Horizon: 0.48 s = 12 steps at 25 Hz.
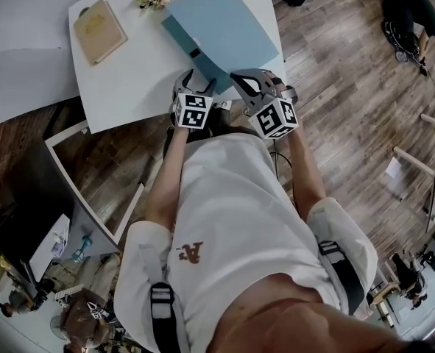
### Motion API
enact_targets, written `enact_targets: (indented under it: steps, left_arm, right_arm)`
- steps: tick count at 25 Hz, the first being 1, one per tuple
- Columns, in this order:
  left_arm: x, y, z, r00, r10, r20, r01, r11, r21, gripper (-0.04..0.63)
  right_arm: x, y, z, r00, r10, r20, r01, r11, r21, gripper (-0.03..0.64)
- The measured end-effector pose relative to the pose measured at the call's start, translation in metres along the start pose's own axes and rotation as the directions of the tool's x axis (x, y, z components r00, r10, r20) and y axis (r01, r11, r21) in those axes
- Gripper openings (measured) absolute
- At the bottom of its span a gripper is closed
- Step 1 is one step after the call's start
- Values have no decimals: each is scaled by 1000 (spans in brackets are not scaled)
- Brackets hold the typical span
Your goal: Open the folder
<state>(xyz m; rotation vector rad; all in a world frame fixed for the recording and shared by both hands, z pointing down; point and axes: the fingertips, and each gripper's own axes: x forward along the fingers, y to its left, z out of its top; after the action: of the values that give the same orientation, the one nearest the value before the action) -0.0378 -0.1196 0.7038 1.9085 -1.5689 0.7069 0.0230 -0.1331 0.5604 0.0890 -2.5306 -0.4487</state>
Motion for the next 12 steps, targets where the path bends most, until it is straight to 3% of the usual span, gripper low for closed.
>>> enact_targets:
  steps: [12]
  left_arm:
    - [-1,1,0,1000,13,-5,-13,1000,28,316]
  right_arm:
    - [-14,-10,7,997,-70,26,69,997,40,8]
